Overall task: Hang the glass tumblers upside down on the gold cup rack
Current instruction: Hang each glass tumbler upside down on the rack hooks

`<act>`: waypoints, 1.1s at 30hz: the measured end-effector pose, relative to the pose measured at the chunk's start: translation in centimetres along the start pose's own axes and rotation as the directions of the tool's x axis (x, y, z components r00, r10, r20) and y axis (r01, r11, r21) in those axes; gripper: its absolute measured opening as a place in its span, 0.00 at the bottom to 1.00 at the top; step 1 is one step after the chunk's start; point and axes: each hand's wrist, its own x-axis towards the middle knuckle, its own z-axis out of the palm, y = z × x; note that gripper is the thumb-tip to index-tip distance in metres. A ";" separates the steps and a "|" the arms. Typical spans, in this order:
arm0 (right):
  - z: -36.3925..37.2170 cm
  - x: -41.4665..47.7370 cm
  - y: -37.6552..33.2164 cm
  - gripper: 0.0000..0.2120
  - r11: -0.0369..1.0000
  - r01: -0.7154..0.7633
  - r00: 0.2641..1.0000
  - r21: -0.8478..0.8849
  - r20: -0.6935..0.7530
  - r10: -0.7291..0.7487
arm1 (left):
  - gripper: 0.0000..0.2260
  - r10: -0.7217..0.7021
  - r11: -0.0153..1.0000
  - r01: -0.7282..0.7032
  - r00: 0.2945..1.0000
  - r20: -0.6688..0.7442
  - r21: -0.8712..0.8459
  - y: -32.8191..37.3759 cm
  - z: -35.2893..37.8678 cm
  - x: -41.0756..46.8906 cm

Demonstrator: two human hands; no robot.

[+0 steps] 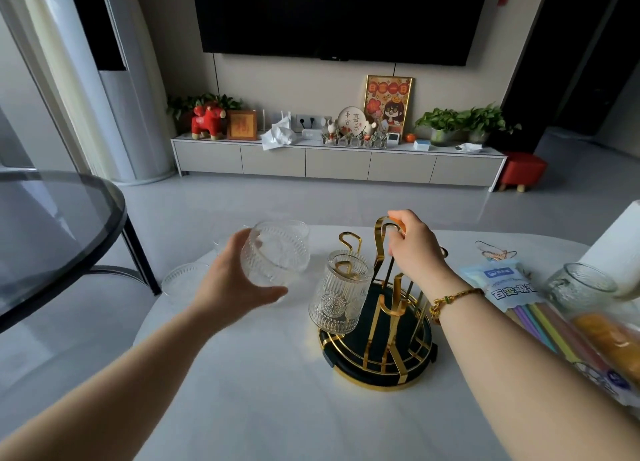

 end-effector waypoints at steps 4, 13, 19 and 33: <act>-0.1 -0.3 0.3 0.17 0.999 -0.003 1.000 0.037 0.025 0.002 | 0.40 0.108 0.929 -0.123 0.992 0.061 0.350 2.3 -1.3 3.0; -0.1 -0.3 1.2 0.17 0.991 0.018 0.999 0.136 0.048 -0.025 | 0.40 0.311 0.208 -0.547 0.823 0.476 0.811 7.8 -1.7 10.4; -0.1 -0.4 1.5 0.17 0.973 0.052 0.996 0.225 0.061 -0.067 | 0.40 0.190 -0.305 -0.649 0.676 0.712 0.697 11.0 0.4 12.8; 0.2 -0.5 2.2 0.17 0.943 0.066 0.995 0.327 0.046 -0.086 | 0.33 0.070 -0.431 -0.830 0.361 0.930 0.355 9.6 7.6 11.5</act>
